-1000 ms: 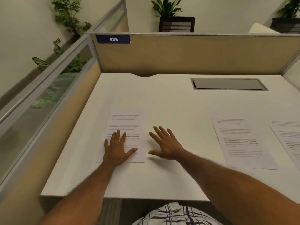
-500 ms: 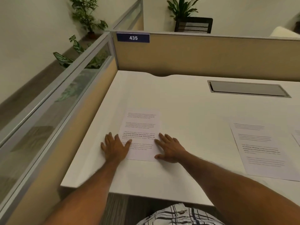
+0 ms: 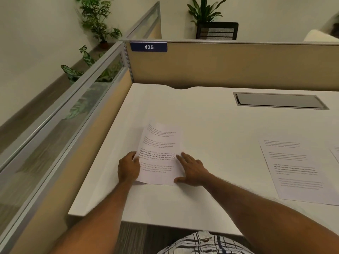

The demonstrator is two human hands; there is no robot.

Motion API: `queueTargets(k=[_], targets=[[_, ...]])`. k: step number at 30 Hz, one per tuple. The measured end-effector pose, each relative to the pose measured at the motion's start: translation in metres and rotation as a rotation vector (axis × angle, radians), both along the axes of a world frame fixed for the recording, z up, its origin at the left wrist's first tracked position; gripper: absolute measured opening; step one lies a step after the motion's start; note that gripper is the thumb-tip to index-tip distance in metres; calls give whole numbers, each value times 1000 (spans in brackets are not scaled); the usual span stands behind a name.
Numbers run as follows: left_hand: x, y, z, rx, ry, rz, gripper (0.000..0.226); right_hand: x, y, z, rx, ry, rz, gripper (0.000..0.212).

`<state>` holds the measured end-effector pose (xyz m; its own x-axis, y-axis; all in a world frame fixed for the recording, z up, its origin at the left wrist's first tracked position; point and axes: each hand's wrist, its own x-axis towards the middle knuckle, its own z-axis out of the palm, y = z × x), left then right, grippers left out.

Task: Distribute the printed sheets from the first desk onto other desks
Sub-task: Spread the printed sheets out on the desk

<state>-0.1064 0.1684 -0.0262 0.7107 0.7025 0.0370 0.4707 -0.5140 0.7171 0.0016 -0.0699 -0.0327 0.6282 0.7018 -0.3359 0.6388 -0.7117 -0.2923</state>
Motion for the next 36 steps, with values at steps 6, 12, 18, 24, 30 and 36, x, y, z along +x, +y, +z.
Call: queueTargets(k=[6,12,18,24,30,36], targets=[[10,-1,-1,-239,-130,-14,23,14,-18,13,339,182,-394,108],[42,-55,2,-443,-208,-24,24,31,-62,15,632,505,-791,101],[64,-132,-1,-547,-152,-171,24,34,-119,13,861,505,-1041,77],[69,-174,-14,-285,-1,-336,45,38,-170,11,760,314,-1041,64],[69,-183,-25,324,133,-714,75,42,-184,1,656,265,-991,64],[68,-183,-42,422,326,-821,86,33,-187,-12,373,-125,-724,77]])
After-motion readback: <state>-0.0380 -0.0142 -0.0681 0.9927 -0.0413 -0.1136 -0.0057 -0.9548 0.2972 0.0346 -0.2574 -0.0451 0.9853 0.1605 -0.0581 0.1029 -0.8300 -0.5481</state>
